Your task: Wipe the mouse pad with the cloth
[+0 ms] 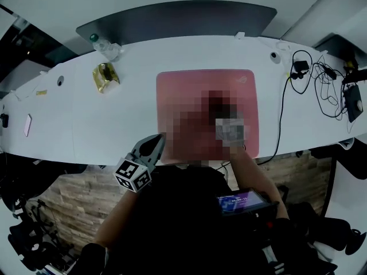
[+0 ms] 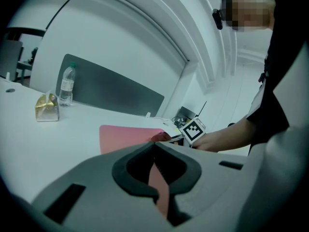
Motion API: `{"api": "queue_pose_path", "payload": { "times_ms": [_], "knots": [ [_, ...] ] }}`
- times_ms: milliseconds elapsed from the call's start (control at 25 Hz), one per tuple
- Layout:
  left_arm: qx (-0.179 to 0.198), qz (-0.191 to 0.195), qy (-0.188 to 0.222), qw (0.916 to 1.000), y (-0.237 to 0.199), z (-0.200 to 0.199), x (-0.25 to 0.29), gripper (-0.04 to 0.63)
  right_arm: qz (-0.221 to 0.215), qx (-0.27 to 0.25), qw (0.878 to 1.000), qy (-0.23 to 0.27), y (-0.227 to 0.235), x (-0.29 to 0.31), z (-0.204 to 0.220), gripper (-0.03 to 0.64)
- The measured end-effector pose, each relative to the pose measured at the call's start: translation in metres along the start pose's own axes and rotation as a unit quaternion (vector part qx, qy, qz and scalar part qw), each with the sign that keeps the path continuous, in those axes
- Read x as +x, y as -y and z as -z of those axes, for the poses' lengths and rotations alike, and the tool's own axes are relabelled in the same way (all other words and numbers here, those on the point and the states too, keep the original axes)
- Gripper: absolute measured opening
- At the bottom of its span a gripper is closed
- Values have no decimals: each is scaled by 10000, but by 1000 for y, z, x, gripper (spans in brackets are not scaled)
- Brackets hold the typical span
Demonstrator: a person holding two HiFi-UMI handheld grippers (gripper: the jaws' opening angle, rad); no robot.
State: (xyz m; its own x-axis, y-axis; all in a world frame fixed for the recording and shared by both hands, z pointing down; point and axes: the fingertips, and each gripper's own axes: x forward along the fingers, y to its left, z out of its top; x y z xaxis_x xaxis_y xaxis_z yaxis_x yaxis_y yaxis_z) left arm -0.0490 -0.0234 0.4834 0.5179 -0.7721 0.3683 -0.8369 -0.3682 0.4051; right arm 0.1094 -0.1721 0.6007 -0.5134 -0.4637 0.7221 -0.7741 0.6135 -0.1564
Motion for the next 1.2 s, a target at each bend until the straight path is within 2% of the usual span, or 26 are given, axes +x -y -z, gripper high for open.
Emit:
{"api": "queue_pose_path", "payload": {
  "times_ms": [520,1200],
  "knots": [
    [204,149,-87,9996,26,-6,29,9,682,301,9972,85,100,-44,26,116],
    [244,303,-177,9991,39,-6,48,9,1387,604,9885,29,176,-82,44,115]
  ]
}}
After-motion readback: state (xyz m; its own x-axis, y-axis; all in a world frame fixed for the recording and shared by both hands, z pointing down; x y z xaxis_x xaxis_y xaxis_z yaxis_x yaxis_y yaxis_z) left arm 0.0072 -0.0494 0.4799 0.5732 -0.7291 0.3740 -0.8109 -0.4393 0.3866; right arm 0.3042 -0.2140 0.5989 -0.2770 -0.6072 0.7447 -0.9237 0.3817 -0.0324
